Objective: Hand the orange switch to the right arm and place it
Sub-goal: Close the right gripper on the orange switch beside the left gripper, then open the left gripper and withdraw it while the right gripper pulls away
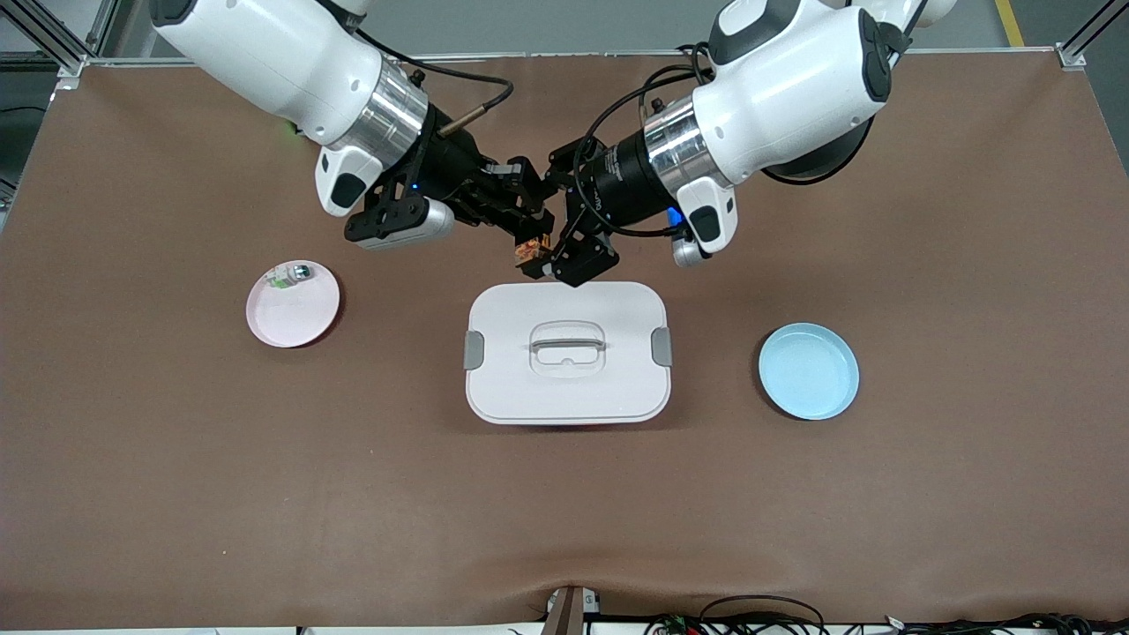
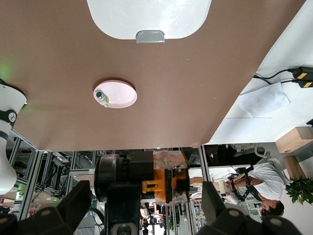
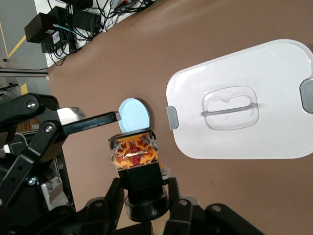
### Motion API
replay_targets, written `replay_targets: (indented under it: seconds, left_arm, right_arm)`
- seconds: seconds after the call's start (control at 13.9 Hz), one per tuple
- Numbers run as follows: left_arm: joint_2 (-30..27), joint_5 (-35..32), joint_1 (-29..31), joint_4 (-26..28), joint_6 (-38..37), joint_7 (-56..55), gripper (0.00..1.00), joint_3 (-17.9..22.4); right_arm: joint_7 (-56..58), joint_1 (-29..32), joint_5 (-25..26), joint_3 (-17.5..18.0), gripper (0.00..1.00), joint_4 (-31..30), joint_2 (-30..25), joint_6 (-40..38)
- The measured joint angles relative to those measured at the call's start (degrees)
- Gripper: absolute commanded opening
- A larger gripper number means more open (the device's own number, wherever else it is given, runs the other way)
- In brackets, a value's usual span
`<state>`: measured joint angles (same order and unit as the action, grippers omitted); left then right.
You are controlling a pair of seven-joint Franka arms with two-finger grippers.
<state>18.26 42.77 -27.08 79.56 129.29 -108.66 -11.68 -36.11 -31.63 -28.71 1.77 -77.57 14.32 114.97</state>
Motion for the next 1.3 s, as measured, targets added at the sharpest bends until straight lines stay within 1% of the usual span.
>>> replay_targets:
  seconds: [0.07,0.14,0.29,0.36,0.5,0.58,0.79,0.94,1.08,1.3]
  left_arm:
    - [0.0,0.0,0.1,0.1,0.0,1.3,1.0,0.0]
    - [-0.1,0.0,0.3,0.3,0.0,3.4,1.0,0.0]
    - [-0.9,-0.1,1.0,2.2,0.0,10.0,1.0,0.1]
    - [-1.8,-0.1,1.7,4.0,-0.1,14.2,1.0,0.1]
    - [-4.3,-1.2,3.0,8.4,-0.3,22.4,1.0,0.1]
    - [-5.8,-3.3,3.3,10.8,-0.3,25.6,1.0,0.1]
    - [-9.7,-12.7,3.7,17.7,-0.4,31.4,1.0,0.1]
    - [-12.1,-17.2,4.8,21.8,-1.3,36.5,1.0,0.1]
    - [-14.8,-19.7,7.4,25.2,-4.2,45.2,1.0,0.2]
    - [-18.9,-23.4,13.6,28.2,-12.5,60.3,1.0,0.4]
  right_arm:
    - [3.1,0.0,1.7,-0.1,0.0,0.0,0.0,-0.2]
    - [7.6,0.0,4.6,-0.2,0.0,0.0,0.0,-1.0]
    - [18.8,0.3,10.5,-0.4,0.0,-0.1,0.2,-4.8]
    - [24.9,0.4,12.2,-0.6,0.0,-0.2,0.4,-7.3]
    - [33.3,1.4,14.2,-1.0,0.0,-0.5,0.8,-12.0]
    - [37.2,2.4,15.4,-1.1,0.0,-1.2,0.8,-13.3]
    - [48.4,5.1,19.6,-1.3,0.0,-4.3,0.9,-15.0]
    - [55.2,6.6,22.7,-1.4,0.0,-6.0,0.7,-16.0]
    - [61.6,8.6,24.5,-1.4,0.0,-8.7,-0.3,-16.1]
    - [72.1,12.7,25.8,-1.6,0.0,-13.9,-3.0,-15.3]
